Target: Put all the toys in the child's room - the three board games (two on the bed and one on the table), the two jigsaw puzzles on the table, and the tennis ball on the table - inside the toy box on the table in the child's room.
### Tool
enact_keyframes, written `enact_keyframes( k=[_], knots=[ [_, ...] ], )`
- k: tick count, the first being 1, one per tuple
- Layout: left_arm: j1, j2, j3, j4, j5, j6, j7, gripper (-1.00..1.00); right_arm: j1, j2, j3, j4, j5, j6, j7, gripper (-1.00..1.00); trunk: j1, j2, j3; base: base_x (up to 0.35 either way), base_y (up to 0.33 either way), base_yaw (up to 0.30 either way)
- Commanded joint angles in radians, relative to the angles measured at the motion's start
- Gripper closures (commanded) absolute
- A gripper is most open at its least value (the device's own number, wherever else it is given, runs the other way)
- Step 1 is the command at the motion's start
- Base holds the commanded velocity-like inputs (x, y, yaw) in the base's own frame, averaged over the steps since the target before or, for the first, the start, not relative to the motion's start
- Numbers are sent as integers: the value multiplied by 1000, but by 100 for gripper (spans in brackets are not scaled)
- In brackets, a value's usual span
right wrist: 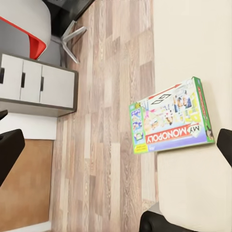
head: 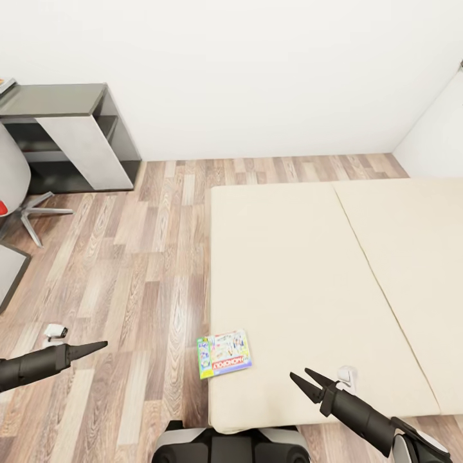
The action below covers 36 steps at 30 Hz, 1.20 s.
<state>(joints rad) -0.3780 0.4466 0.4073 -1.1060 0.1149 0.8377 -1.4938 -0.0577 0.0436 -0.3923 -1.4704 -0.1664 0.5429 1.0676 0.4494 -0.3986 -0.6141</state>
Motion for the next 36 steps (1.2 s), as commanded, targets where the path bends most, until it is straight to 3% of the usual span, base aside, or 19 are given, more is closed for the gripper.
enact_keyframes(
  k=[1, 13, 36],
  knots=[
    [-1, -2, 0, 0, -3, 11, 12, -100, -1, 1, -2, 0, -3, 8, 3, -100, 1, -1, 1, 0, 0, 0],
    [-6, -25, -1, 0, -17, 16, 133, -100, -1, -1, -4, 2, -2, 8, 1, -100, 1, -1, 20, 0, 0, 0],
    [-7, -31, -1, -1, -19, 9, 153, -100, -1, 0, -3, 1, -3, 8, 1, -100, 1, -1, 58, 0, 0, 0]
  ],
)
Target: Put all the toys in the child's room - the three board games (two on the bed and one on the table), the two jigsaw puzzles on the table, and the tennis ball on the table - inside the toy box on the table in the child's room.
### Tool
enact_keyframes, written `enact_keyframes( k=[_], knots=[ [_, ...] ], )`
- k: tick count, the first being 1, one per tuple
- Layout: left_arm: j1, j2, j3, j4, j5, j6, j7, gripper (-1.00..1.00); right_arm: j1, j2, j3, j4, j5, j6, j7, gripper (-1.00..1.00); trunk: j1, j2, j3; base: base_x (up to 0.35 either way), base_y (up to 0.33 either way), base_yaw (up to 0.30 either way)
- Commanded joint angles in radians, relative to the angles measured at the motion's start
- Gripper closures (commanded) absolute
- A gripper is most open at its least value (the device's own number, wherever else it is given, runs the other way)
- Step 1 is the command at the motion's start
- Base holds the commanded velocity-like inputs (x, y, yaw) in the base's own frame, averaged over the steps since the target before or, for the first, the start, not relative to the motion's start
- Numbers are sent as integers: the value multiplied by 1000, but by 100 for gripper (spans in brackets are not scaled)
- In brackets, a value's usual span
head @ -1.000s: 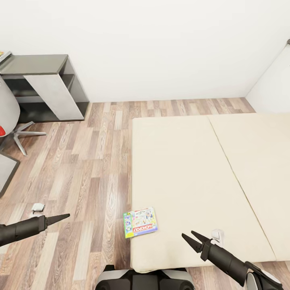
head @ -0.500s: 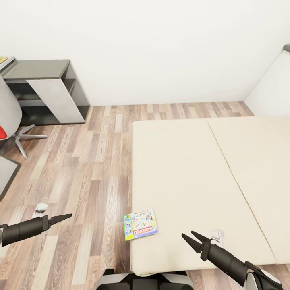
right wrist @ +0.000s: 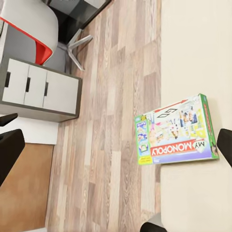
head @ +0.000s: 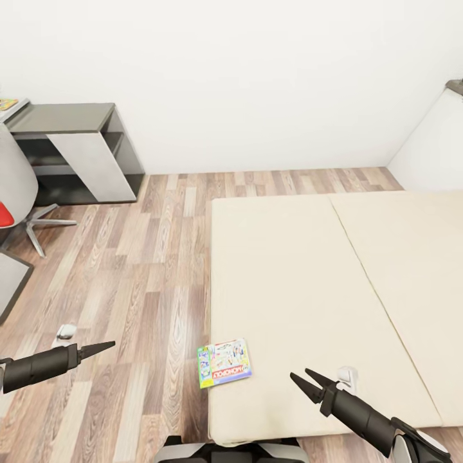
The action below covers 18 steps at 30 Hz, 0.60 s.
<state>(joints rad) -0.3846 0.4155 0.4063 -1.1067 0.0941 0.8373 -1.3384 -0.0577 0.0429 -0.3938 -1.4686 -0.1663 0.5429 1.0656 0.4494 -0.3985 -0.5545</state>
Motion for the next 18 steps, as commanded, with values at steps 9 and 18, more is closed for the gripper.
enact_keyframes(
  k=[9, 18],
  knots=[
    [0, 0, 0, -1, 4, 11, -3, -100, -1, 1, -1, 0, -3, 8, 2, -100, 1, -1, 14, 0, 0, 0],
    [0, -1, 0, -1, 5, 10, -3, -100, -1, 2, -1, 0, -2, 8, -9, -100, 1, -1, 29, 0, 0, 0]
  ],
)
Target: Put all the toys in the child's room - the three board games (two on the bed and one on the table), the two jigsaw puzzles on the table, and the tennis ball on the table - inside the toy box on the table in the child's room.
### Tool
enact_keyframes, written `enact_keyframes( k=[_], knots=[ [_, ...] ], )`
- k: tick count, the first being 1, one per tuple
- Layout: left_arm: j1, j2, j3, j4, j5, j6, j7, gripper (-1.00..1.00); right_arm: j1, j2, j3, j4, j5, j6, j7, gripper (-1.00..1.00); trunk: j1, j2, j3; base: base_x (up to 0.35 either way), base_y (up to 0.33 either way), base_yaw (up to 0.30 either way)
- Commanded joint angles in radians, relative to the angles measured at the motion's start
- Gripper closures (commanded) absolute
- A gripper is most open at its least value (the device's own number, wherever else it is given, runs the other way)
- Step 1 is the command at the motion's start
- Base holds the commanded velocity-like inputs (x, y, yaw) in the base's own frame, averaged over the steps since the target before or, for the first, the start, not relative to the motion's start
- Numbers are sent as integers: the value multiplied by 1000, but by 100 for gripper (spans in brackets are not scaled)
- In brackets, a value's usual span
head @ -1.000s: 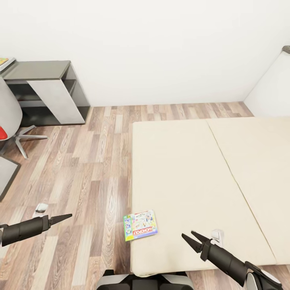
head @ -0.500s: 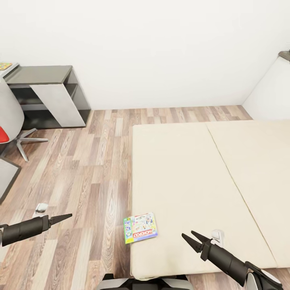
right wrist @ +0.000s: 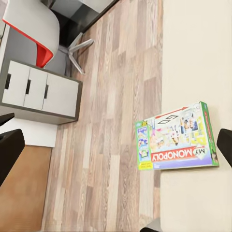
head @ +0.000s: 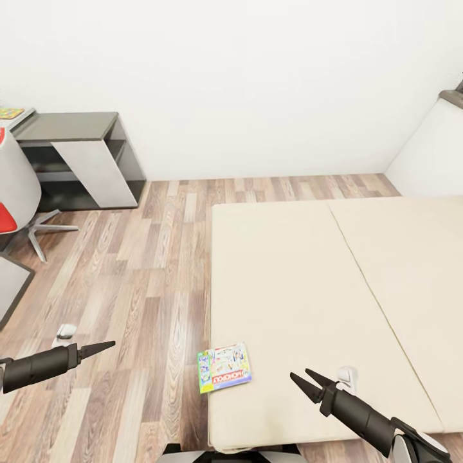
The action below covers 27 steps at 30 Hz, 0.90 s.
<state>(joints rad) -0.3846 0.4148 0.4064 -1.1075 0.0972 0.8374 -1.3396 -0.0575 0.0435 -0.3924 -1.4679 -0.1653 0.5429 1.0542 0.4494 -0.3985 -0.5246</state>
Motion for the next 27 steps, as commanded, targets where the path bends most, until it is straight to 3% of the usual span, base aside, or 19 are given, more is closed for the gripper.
enact_keyframes(
  k=[1, 27],
  knots=[
    [0, 0, 0, 0, 2, 10, -2, -100, -1, 1, -2, 0, -3, 8, 2, -100, 1, -1, 0, 0, 0, 0],
    [0, 1, 0, 0, 4, 5, -8, -100, -1, 1, -2, -1, -4, 8, 0, -100, 1, -1, 43, 0, 0, 0]
  ],
)
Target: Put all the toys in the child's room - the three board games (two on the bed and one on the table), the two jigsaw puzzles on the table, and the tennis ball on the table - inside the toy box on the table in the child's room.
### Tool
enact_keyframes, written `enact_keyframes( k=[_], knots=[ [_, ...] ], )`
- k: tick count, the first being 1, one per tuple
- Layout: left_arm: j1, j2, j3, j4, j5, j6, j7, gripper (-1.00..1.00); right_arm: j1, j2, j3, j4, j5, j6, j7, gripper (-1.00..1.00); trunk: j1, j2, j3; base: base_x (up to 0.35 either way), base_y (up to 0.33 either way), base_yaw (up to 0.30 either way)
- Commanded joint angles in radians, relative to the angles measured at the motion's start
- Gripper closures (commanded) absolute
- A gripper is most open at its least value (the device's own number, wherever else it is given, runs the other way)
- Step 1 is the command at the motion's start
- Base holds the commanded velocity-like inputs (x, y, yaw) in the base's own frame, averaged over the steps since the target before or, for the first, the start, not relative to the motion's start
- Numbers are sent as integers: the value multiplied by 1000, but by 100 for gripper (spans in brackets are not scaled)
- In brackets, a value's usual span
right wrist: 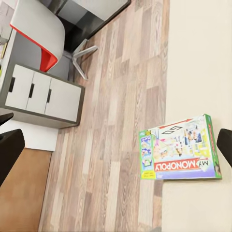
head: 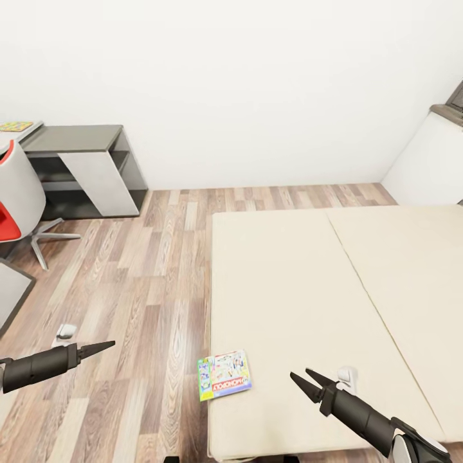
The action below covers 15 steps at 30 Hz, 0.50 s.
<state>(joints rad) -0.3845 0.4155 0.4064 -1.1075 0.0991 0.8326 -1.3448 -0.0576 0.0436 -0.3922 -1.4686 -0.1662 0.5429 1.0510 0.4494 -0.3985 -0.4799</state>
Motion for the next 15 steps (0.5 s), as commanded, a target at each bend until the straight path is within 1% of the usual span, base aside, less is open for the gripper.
enact_keyframes(
  k=[1, 15],
  knots=[
    [0, 0, 0, 0, 2, 10, -3, -100, -1, 1, -2, 0, -4, 8, 3, -100, 1, -2, 0, 0, 0, 0],
    [0, 0, 0, 0, 2, 10, -6, -100, -1, 1, -1, -1, -4, 8, 2, -100, 1, -2, 24, 0, 0, 0]
  ],
)
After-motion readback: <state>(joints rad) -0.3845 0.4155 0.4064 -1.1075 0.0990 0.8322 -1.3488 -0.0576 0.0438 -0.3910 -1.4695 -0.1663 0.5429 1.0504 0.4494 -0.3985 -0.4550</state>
